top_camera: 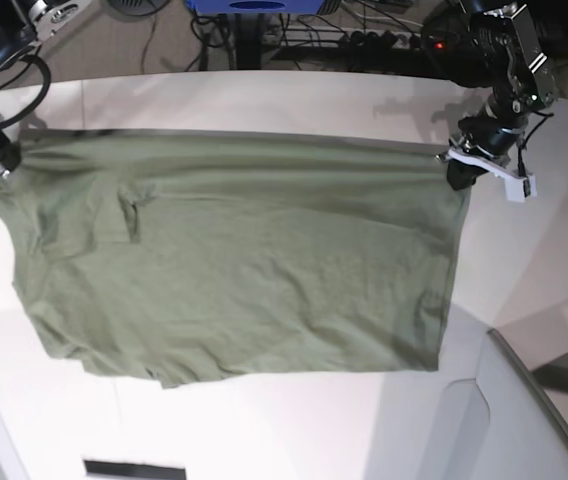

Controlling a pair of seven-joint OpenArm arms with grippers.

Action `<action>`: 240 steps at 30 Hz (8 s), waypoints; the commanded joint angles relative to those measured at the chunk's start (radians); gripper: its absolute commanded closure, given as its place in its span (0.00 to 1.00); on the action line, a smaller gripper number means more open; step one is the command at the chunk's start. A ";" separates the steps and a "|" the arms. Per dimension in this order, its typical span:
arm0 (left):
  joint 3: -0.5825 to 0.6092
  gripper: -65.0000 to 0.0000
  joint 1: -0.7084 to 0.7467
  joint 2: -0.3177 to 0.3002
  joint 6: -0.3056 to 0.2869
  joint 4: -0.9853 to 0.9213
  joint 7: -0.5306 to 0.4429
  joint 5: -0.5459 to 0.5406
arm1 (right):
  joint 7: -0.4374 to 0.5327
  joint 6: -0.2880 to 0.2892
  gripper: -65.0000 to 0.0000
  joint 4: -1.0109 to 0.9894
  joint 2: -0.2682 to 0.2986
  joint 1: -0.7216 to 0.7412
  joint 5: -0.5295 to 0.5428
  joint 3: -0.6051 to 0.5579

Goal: Layout the t-shirt on the table in an organized manner, then fold the t-shirt properly
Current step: 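Pull the held shirt edge away from the shirt with both grippers, then release the shirt edge and lower both grippers onto the shirt, then move the right gripper along the shirt side and pinch the fabric, then move the left gripper along the shirt side and pinch the fabric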

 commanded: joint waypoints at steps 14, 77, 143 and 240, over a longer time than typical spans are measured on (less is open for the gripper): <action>-0.008 1.00 0.100 -0.011 -0.002 0.082 -0.026 -0.016 | -0.010 0.008 1.00 0.113 -0.033 -0.088 0.020 0.002; -0.312 0.11 0.092 -0.087 -0.004 0.097 -0.023 -0.011 | 0.067 0.006 0.52 0.248 0.044 -0.097 0.013 -0.048; 0.396 1.00 -0.261 -0.100 -0.002 -0.121 -0.027 0.156 | 0.306 -0.098 1.00 -0.147 0.188 0.239 0.022 -0.716; 0.166 0.00 -0.508 -0.205 -0.004 -0.630 -0.291 0.158 | 0.173 -0.181 1.00 -0.064 0.025 0.320 -0.181 -0.709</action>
